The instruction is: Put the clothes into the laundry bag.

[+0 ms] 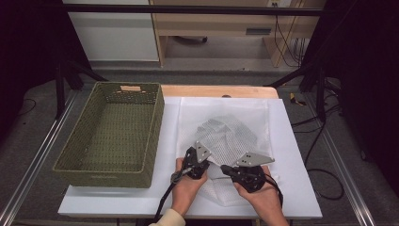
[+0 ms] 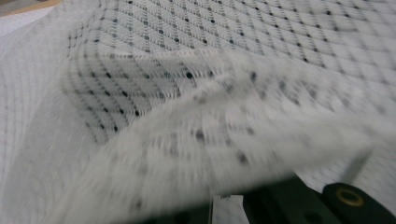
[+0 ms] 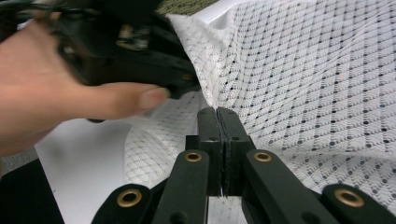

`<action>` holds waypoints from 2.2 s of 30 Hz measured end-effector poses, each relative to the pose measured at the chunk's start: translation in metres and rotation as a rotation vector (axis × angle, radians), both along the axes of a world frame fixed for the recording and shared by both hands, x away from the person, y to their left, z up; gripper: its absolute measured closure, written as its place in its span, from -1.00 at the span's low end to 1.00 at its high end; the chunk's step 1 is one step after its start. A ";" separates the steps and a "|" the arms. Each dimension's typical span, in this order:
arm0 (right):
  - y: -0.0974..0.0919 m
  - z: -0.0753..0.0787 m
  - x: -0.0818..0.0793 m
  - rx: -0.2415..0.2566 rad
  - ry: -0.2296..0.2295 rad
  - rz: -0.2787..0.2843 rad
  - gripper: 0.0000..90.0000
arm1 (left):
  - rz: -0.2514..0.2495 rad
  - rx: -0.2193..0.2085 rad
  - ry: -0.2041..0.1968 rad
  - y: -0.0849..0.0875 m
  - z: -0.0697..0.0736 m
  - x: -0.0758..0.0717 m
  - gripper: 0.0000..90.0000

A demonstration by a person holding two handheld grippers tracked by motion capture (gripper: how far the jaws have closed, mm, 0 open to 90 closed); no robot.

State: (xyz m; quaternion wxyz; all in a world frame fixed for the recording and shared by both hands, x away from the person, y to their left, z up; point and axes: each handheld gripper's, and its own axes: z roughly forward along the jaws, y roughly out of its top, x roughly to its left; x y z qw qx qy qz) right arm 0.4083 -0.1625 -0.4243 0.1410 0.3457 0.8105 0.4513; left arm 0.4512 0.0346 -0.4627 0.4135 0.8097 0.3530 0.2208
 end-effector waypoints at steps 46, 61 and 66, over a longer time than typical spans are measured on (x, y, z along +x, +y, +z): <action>-0.001 -0.002 -0.005 -0.005 0.013 0.009 0.99 | 0.009 0.118 0.023 0.058 -0.015 -0.061 0.95; 0.000 -0.008 -0.006 -0.043 0.052 0.017 0.99 | 0.011 0.085 0.027 0.101 0.005 -0.095 0.97; 0.002 -0.004 -0.009 -0.036 0.045 0.026 0.99 | -0.011 0.096 0.042 0.105 0.004 -0.104 0.98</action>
